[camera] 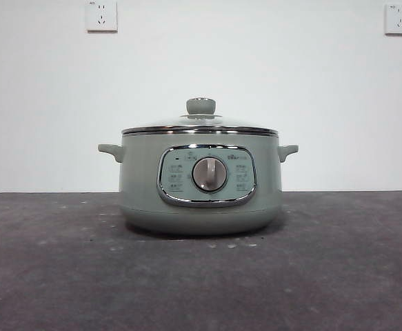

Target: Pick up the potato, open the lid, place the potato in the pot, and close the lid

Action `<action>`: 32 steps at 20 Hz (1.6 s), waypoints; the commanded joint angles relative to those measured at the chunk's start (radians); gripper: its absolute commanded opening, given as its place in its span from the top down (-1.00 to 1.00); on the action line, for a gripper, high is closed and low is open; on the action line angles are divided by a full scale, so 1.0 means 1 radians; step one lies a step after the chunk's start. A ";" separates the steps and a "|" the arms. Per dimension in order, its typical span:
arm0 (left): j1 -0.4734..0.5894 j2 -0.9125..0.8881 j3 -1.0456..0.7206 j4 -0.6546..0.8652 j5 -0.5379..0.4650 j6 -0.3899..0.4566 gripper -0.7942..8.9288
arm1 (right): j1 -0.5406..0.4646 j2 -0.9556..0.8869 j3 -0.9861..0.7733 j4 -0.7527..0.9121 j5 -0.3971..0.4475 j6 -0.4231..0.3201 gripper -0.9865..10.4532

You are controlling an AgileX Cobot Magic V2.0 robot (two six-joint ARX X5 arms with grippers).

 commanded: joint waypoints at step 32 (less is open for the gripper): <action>-0.003 0.009 -0.010 0.011 0.002 -0.013 0.84 | -0.609 -0.509 -0.833 0.944 -0.138 -0.105 0.83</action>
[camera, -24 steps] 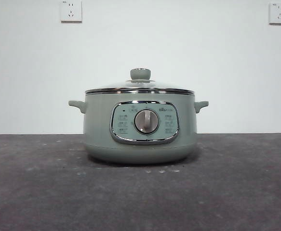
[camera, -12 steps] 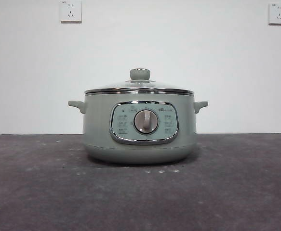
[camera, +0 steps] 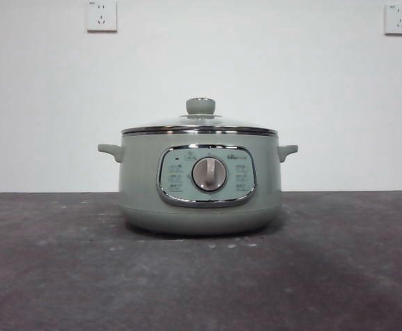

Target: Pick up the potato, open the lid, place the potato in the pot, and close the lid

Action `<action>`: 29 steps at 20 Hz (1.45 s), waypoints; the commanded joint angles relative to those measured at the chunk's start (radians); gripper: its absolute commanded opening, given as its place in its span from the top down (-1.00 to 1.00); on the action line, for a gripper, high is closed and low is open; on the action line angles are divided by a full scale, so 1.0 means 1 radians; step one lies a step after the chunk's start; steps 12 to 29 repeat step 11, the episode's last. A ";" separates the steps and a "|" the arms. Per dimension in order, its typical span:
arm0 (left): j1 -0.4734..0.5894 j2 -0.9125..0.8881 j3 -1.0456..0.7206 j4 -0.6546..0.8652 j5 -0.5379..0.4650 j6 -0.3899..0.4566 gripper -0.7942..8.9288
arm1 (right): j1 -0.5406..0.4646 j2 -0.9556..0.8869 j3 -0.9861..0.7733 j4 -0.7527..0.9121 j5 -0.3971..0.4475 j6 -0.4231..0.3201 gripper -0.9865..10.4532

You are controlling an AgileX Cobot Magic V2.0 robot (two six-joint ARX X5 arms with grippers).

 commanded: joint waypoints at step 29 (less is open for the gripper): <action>-0.002 0.016 -0.010 0.010 0.000 -0.006 0.84 | -0.001 -0.048 -0.386 0.141 -0.003 -0.003 0.83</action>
